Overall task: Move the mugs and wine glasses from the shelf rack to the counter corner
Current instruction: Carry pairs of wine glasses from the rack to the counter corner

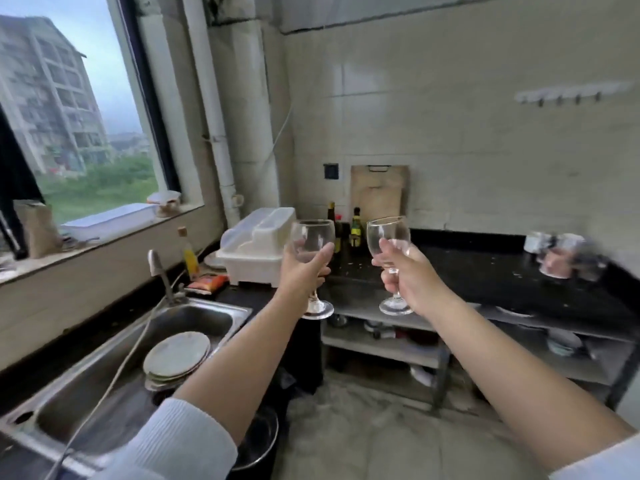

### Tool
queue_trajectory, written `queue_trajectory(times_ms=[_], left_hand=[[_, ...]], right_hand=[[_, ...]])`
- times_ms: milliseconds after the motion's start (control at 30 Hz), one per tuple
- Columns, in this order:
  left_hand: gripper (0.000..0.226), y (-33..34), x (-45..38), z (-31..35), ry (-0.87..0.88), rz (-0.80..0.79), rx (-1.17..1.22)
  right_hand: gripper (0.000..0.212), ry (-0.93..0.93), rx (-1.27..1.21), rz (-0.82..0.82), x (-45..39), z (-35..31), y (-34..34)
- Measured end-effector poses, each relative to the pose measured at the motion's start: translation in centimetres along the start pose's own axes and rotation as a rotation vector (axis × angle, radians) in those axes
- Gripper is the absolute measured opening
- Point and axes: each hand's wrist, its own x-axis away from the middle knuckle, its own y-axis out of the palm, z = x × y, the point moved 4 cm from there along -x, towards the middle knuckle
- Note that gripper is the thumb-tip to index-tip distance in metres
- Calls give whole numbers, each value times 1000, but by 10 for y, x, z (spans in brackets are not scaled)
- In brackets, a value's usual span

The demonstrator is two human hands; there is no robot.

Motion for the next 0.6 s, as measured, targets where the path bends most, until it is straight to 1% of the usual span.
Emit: queue_trajectory(times_ms=[33,133,200,267,400,533,600], left_hand=[[62,26,-8,-10,-18,-29,11],[64,104,-33,-39,-70,-107,-10],[61,156,-49,-59,-79,-159,-87],[52,201,-65,-76,-67,-216,-149],[52,292,-100,-111,-52,-379,-173],[63,373,-151,-145,-81,-476,-232],[65,411,-181,-155,-50,-503,-284]], right_hand=[[18,-2,13,30,-5,-1,-27],[10,22,41,129,-19,1,-110],[17,45,62,180,-26,5,-164],[22,58,78,219,-33,8,-209],[27,69,139,377,-57,13,-301],[25,75,306,540,-99,12,-386],[28,78,358,566,-127,7,-422]])
